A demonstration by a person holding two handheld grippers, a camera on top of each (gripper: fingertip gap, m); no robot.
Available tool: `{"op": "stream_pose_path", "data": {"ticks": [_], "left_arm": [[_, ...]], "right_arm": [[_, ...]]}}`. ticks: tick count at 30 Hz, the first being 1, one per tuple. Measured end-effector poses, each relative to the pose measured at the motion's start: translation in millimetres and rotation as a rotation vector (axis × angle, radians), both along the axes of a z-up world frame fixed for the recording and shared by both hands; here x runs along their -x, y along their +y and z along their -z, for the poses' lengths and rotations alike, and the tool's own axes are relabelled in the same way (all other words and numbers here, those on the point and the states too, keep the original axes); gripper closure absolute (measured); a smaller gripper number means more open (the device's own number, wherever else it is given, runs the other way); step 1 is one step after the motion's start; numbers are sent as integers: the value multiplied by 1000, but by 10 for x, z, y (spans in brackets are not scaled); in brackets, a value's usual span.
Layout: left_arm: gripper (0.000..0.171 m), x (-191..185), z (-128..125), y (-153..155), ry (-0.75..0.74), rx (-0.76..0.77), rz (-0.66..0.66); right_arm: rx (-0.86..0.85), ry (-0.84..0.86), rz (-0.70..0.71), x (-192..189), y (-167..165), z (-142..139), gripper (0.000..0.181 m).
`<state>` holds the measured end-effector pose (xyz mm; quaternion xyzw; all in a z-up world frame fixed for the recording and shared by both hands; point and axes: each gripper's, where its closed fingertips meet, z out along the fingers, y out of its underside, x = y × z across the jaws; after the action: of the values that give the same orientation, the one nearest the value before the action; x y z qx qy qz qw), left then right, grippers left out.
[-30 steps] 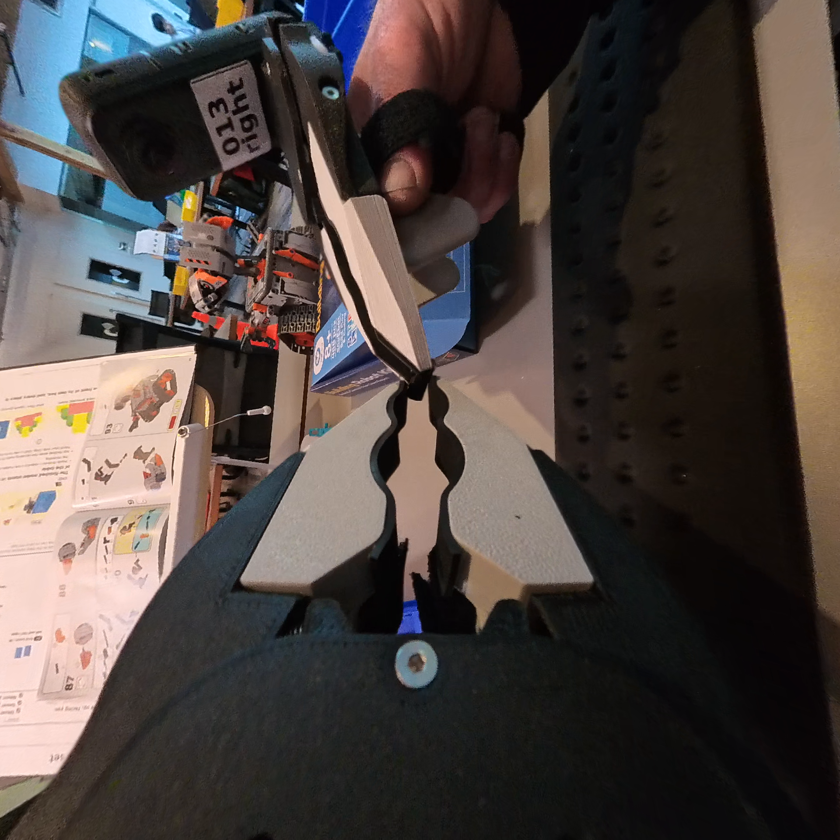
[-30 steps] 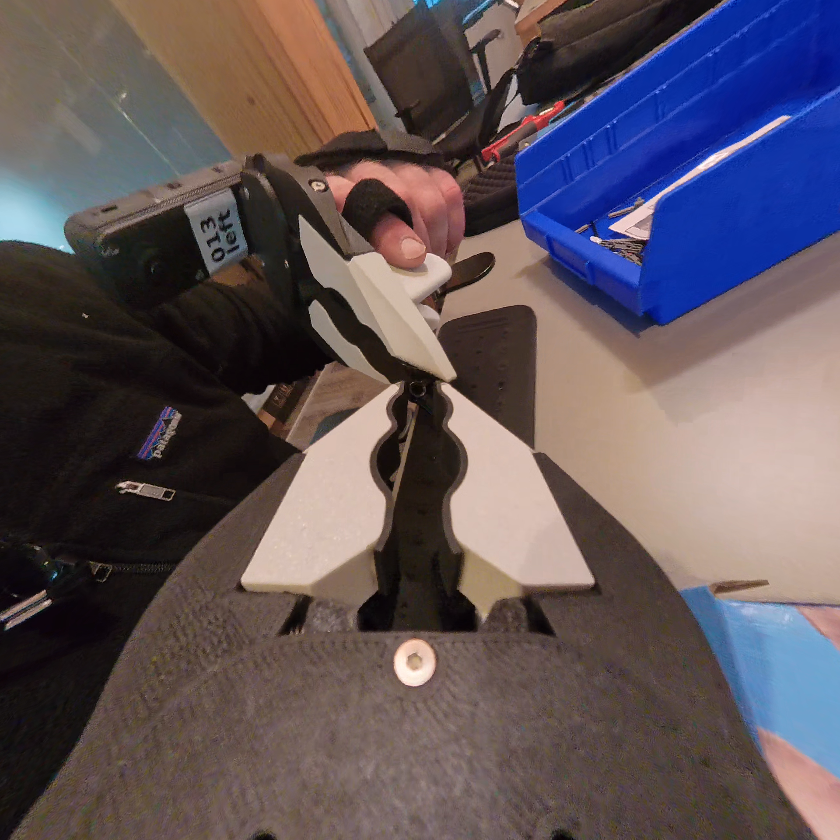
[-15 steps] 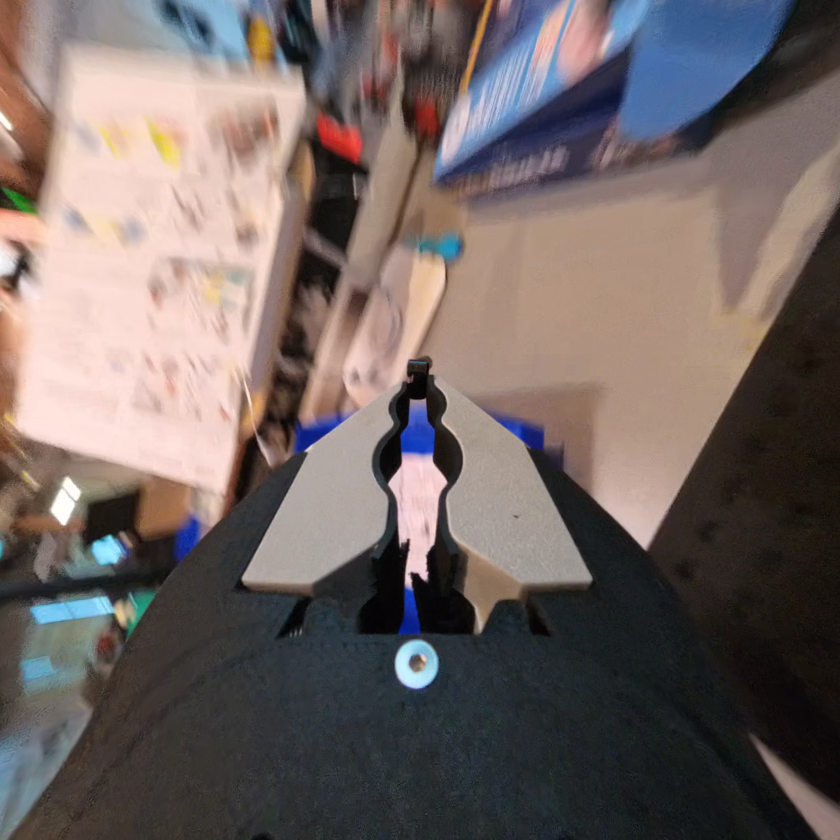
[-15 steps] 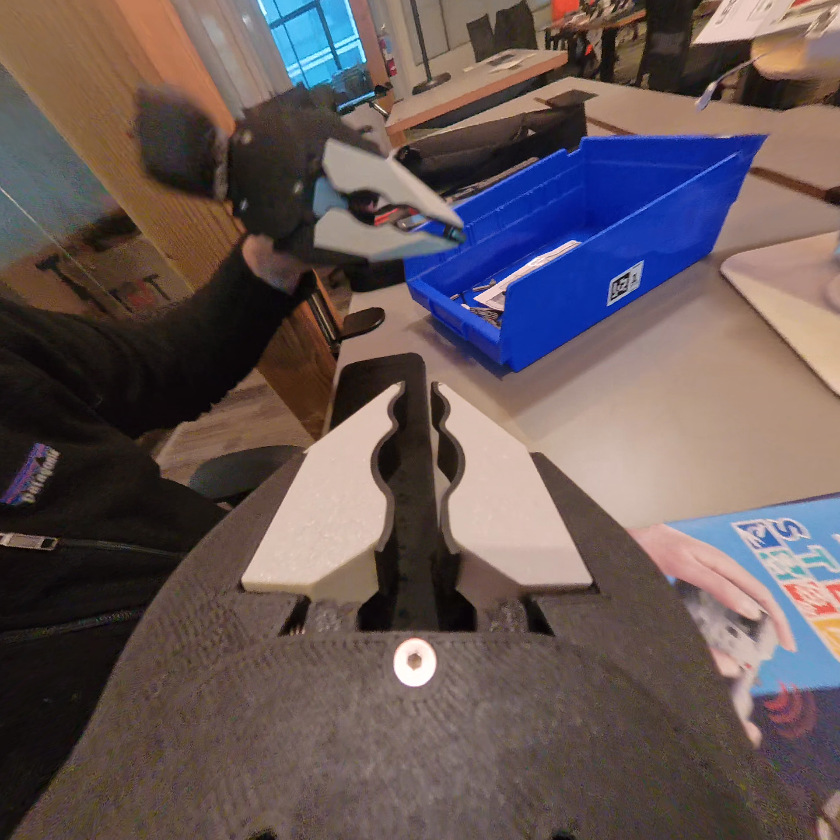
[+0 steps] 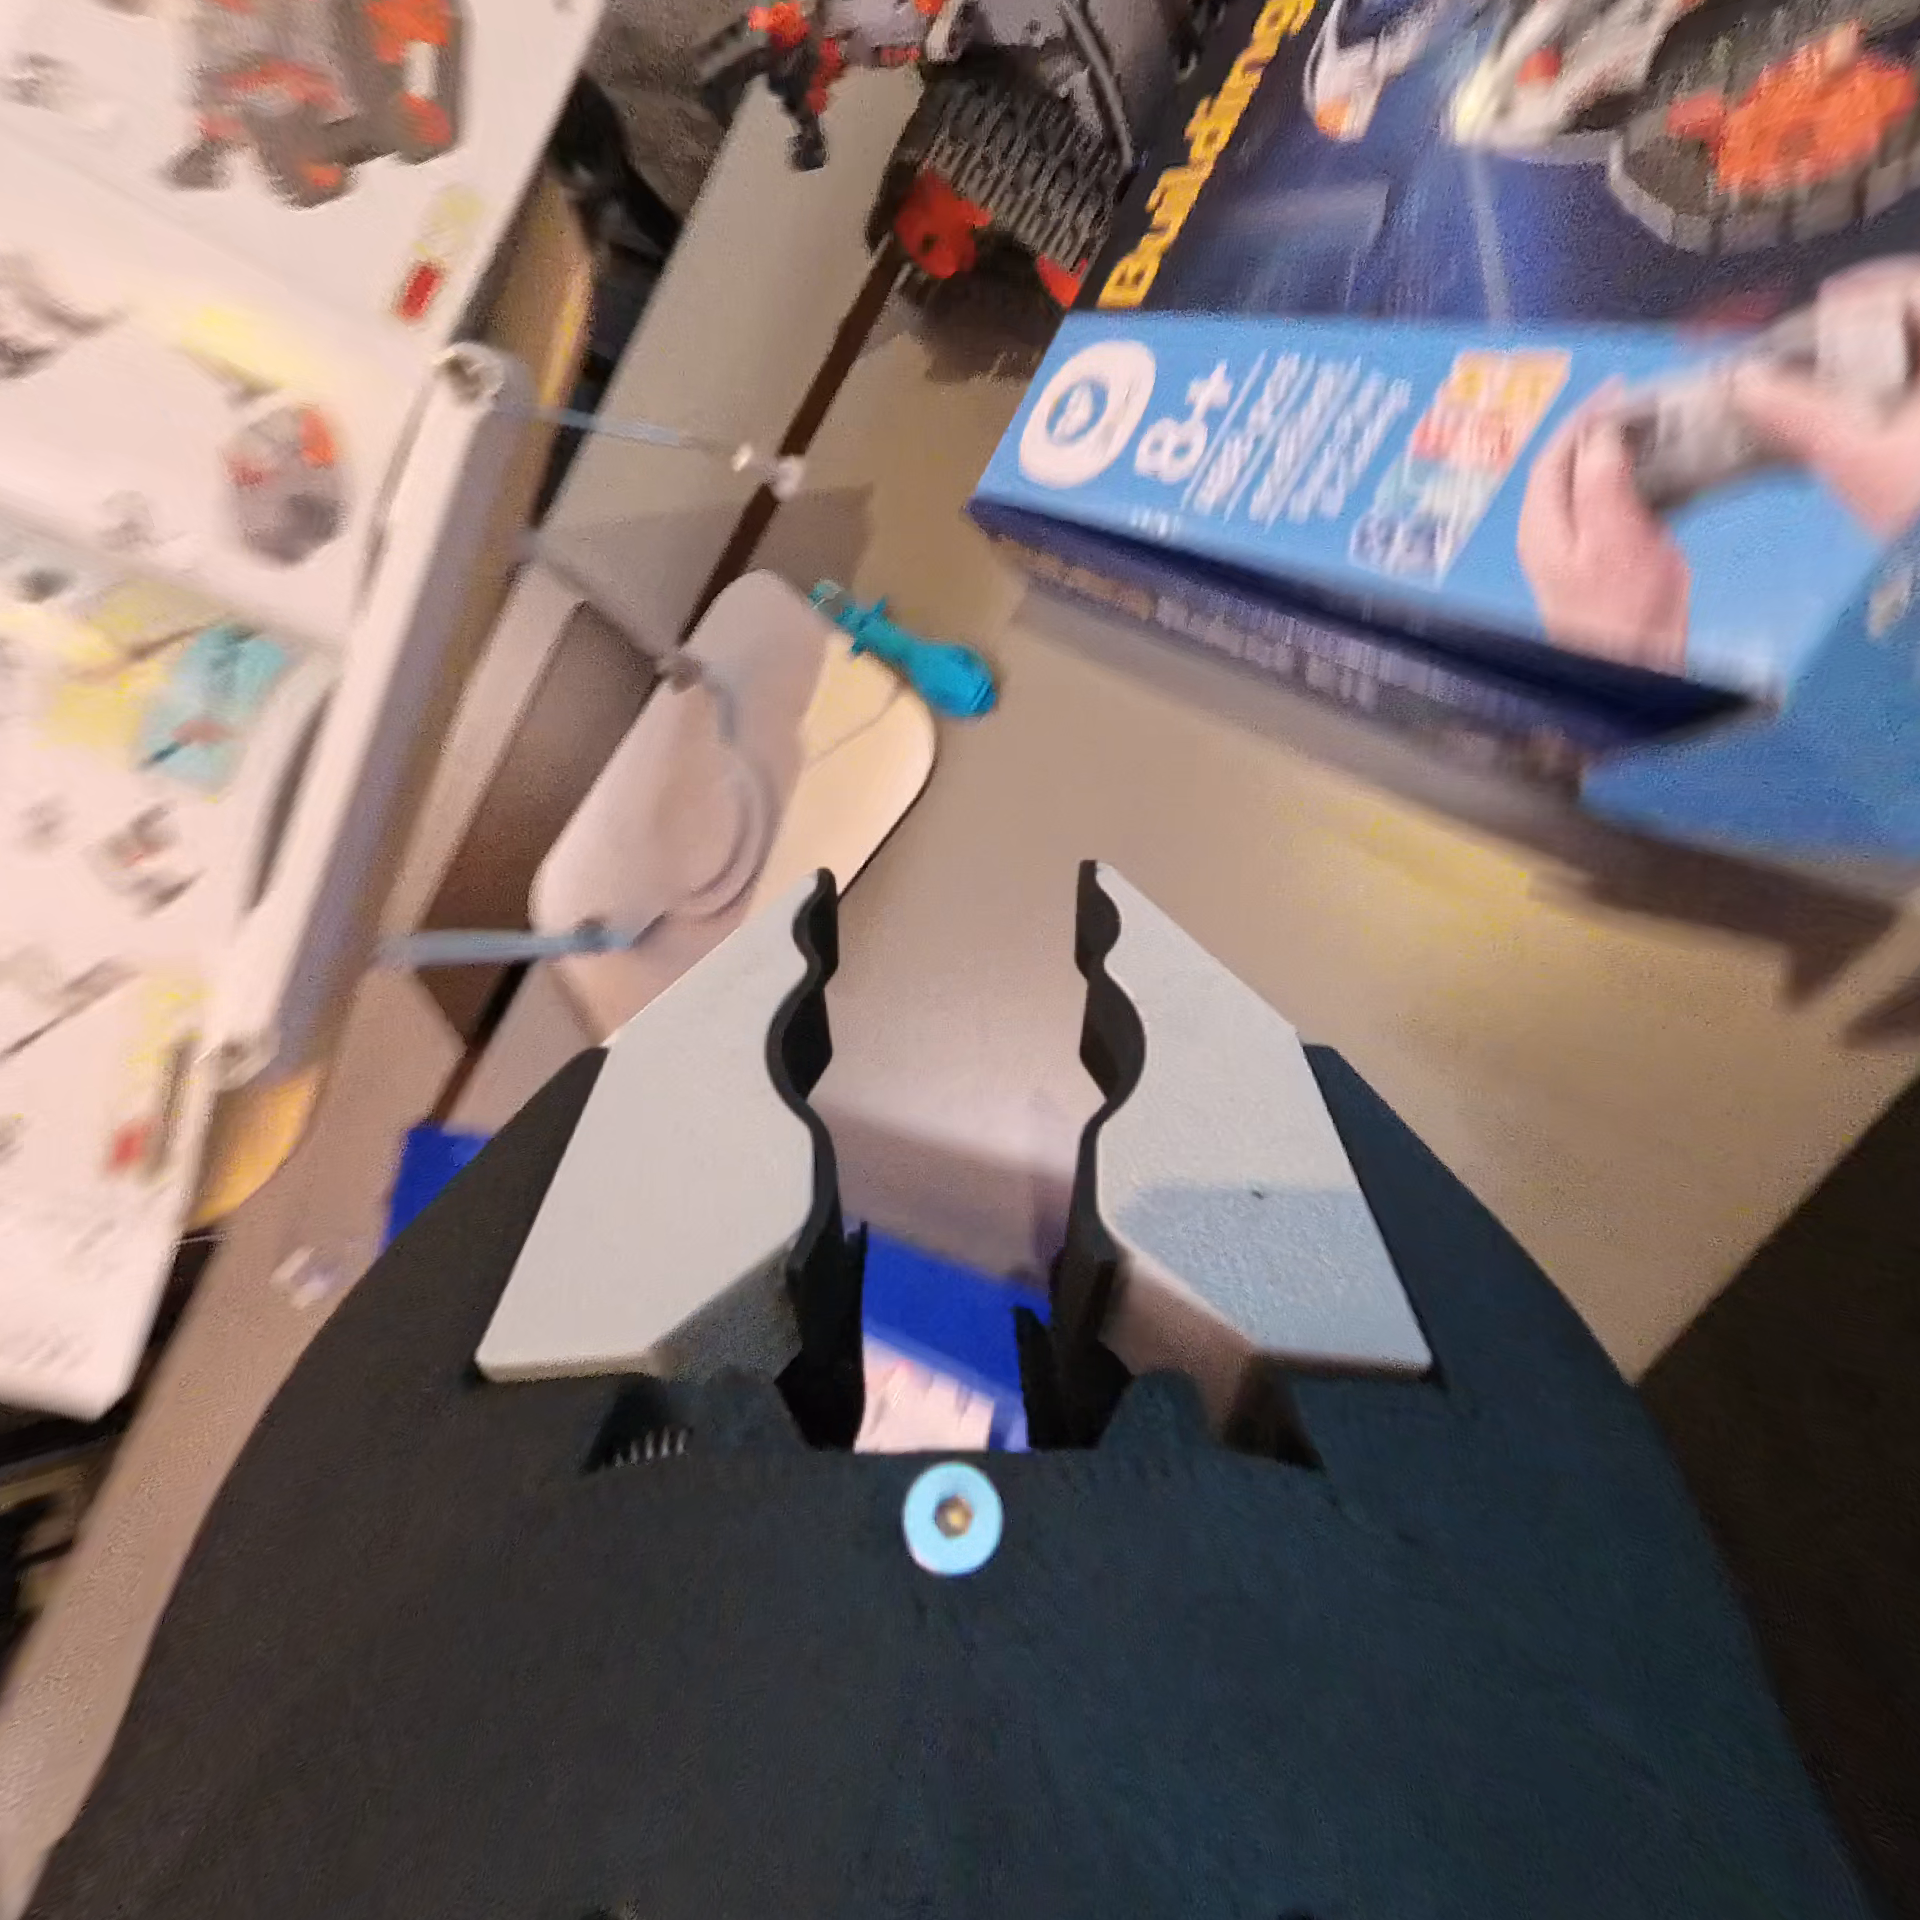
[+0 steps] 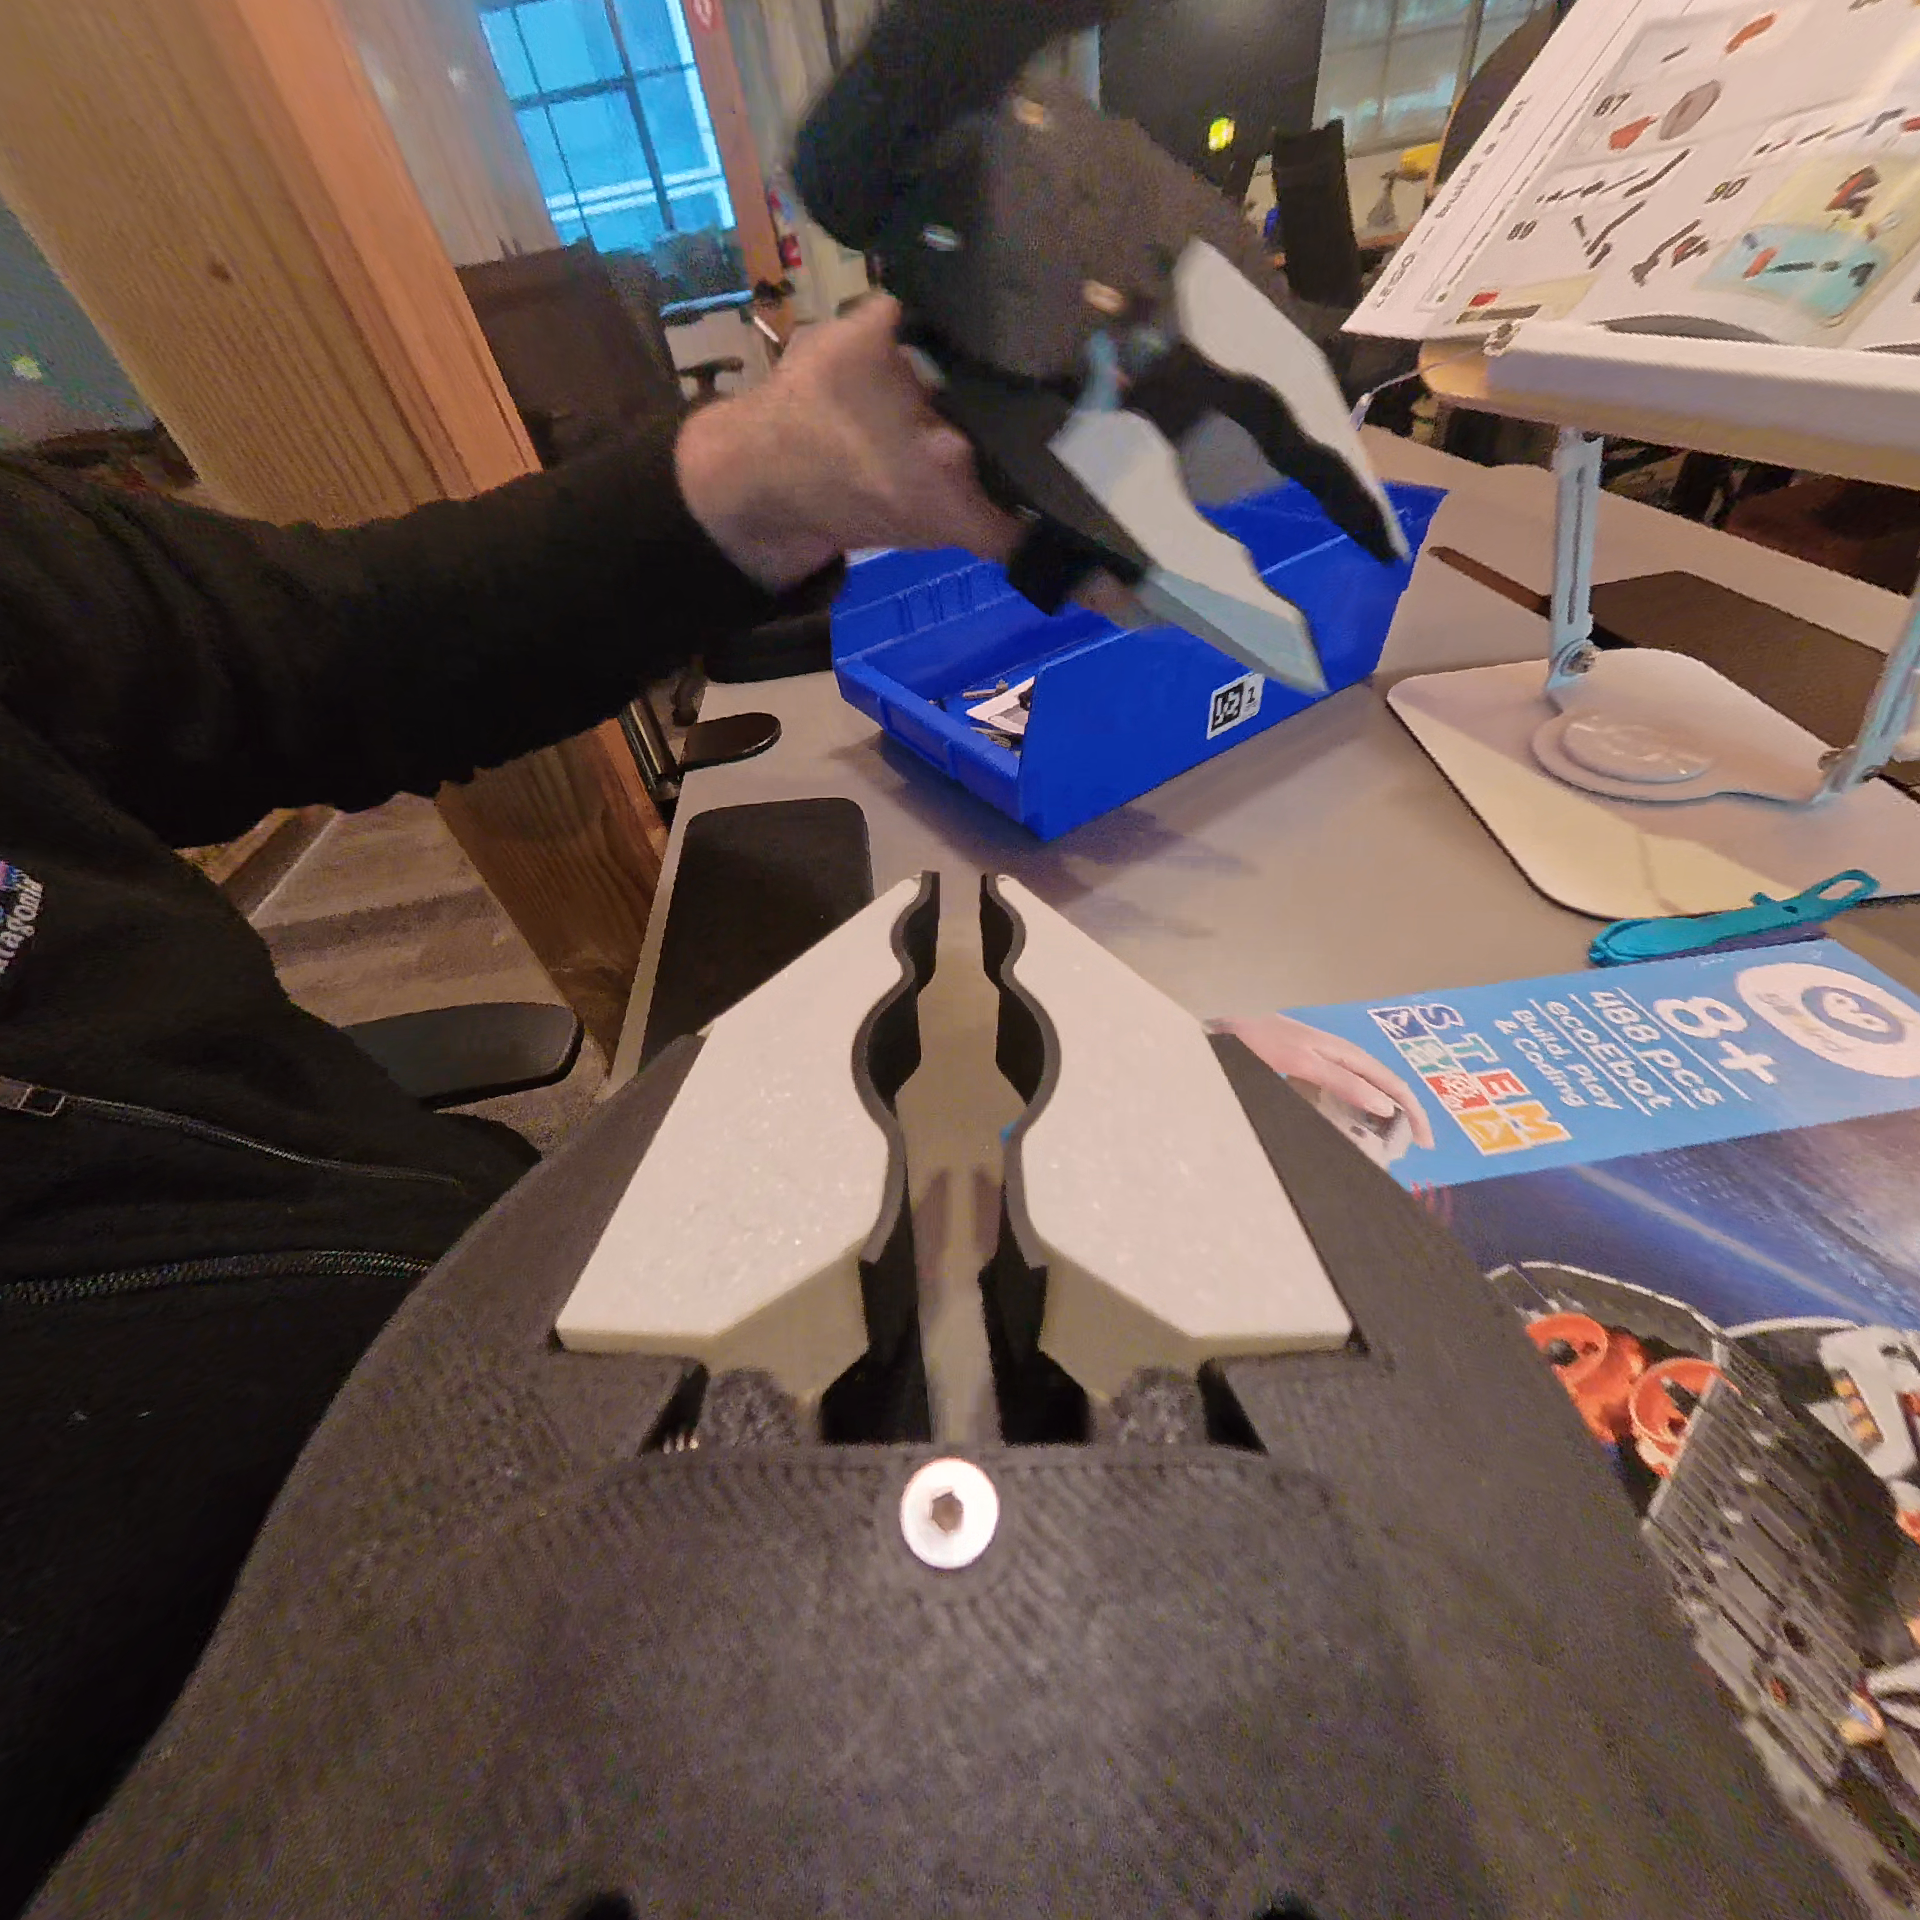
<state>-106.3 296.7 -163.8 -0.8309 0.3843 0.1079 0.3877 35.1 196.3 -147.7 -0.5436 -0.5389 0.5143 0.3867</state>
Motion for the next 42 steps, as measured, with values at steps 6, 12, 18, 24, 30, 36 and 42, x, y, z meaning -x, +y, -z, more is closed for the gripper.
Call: {"op": "stream_pose_path", "data": {"ticks": [6, 12, 18, 24, 30, 36, 42], "left_arm": [[119, -317, 757, 1066, -190, 158, -194], [110, -162, 1338, 1448, -325, 185, -388], [139, -162, 1464, 1542, -371, 163, -414], [154, -118, 1409, 1372, -400, 108, -418], [155, -269, 860, 603, -387, 43, -336], [155, 248, 161, -451, -313, -69, -404], [154, 1459, 275, -929, -337, -17, -654]], "right_arm": [[-44, 42, 39, -145, 25, -92, 179], [-63, 111, 1, -227, -132, -282, 181], [-59, 145, -6, -279, -162, -363, 181], [-63, 153, -10, -293, -181, -385, 181], [-75, 146, -7, -316, -178, -371, 181], [-100, 132, -12, -322, -210, -352, 181], [-100, 92, 20, -308, -98, -245, 181]]}}
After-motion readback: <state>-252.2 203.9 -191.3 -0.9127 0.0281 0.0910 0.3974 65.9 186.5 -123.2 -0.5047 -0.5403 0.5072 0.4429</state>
